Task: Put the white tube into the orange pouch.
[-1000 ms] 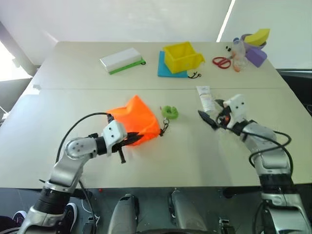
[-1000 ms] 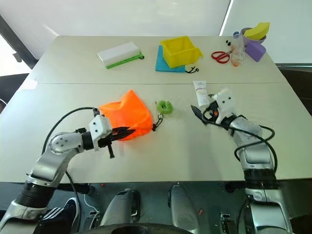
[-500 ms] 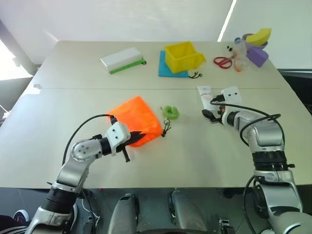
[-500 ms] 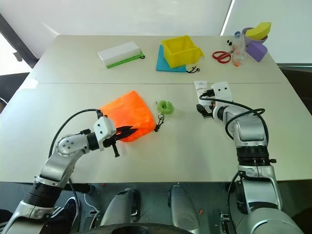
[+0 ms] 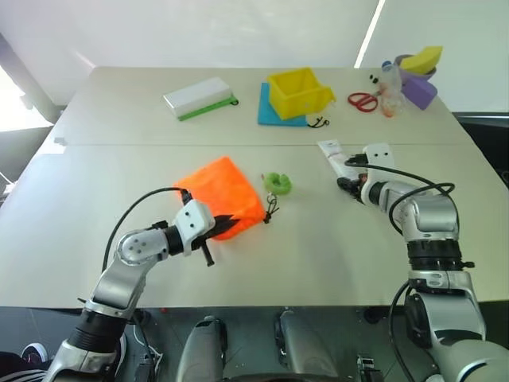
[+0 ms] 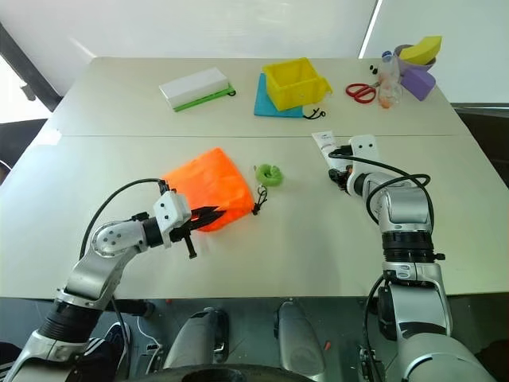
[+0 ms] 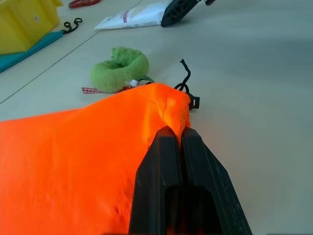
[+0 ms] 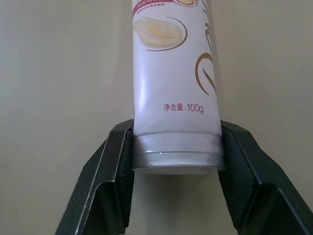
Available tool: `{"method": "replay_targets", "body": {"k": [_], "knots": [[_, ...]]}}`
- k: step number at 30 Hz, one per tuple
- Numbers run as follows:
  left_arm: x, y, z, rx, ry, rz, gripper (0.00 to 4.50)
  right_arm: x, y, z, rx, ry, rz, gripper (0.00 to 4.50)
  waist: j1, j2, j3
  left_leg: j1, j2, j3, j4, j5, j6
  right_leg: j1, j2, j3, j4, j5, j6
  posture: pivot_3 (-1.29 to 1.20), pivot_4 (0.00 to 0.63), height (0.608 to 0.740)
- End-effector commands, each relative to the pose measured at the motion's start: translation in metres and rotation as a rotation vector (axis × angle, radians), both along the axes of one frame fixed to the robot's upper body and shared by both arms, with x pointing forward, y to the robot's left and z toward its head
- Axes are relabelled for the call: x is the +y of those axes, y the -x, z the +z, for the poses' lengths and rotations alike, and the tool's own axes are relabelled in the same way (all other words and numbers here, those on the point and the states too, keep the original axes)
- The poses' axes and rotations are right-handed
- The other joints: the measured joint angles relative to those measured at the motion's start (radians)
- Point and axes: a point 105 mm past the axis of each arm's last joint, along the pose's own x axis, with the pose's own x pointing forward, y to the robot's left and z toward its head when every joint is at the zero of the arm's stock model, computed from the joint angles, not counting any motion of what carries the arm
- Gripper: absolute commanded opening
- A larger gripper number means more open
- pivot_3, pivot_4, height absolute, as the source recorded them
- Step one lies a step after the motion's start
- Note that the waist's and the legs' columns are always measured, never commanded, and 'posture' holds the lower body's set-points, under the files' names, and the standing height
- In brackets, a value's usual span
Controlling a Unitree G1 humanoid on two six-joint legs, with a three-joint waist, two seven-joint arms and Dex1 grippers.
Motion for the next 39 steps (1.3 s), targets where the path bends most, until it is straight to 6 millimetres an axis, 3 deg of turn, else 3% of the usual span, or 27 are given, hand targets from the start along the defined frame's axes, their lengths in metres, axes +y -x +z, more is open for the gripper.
{"method": "replay_targets", "body": {"k": [1,5,7,10,13,18,21,29,39], "knots": [[-0.004,0.001,0.016,-0.049,0.005,-0.023,0.00,-0.002,0.005,0.023,-0.094,0.008,0.054,1.82,0.001,0.000,0.000,0.000,0.000,0.000,0.000,0.000,0.000,0.000,0.000,0.000,0.000,0.000,0.000,0.00,0.150,0.740],[-0.005,0.001,0.018,-0.049,0.006,-0.025,0.00,0.009,0.027,0.037,-0.149,0.003,0.233,1.82,0.005,0.001,0.000,-0.001,0.000,-0.001,-0.001,0.000,0.000,0.000,0.000,0.000,-0.001,0.000,0.001,0.00,0.150,0.740],[-0.005,0.001,0.019,-0.047,0.011,-0.026,0.00,0.021,0.049,0.050,-0.223,0.002,0.394,1.82,0.004,0.001,0.001,-0.001,0.000,-0.001,-0.001,0.000,0.001,0.000,0.000,0.000,-0.001,-0.001,0.002,0.00,0.150,0.740],[-0.003,0.001,0.019,-0.042,0.016,-0.024,0.00,0.037,0.093,0.052,-0.192,-0.020,0.618,1.82,0.003,0.001,0.001,-0.001,0.000,-0.001,-0.002,-0.001,0.001,0.000,0.000,0.000,-0.001,-0.001,0.003,0.00,0.150,0.740],[-0.002,0.001,0.018,-0.037,0.018,-0.022,0.00,0.057,0.150,0.037,-0.117,0.024,0.878,1.82,0.009,0.001,0.001,-0.001,0.000,-0.002,-0.002,-0.001,0.001,0.000,0.001,-0.001,-0.001,-0.002,0.003,0.00,0.150,0.740],[0.000,0.001,0.018,-0.032,0.015,-0.023,0.00,0.066,0.185,0.018,-0.046,-0.004,0.977,1.82,0.000,0.001,0.001,0.000,0.000,-0.001,0.000,-0.001,0.001,0.001,0.000,0.000,-0.001,-0.003,-0.001,0.00,0.150,0.740],[0.002,0.001,0.018,-0.027,0.017,-0.023,0.00,0.070,0.188,0.000,-0.025,0.100,1.007,1.82,0.001,0.000,0.001,0.001,0.000,0.000,0.002,0.000,0.001,0.002,-0.001,0.000,-0.002,-0.003,-0.001,0.00,0.150,0.740],[0.003,0.003,0.018,-0.021,0.020,-0.029,0.00,0.097,0.156,-0.009,-0.142,0.138,0.946,1.82,0.006,0.000,0.001,0.000,0.001,-0.001,0.001,0.000,0.001,0.000,0.000,-0.001,-0.003,-0.001,-0.005,0.00,0.150,0.740],[0.002,0.006,0.018,-0.016,0.024,-0.029,0.00,0.110,0.147,-0.019,-0.182,0.214,0.968,1.82,0.026,0.000,0.001,-0.001,0.000,0.000,0.000,-0.001,0.001,-0.001,-0.001,-0.001,-0.004,-0.002,-0.003,0.00,0.150,0.740]]}}
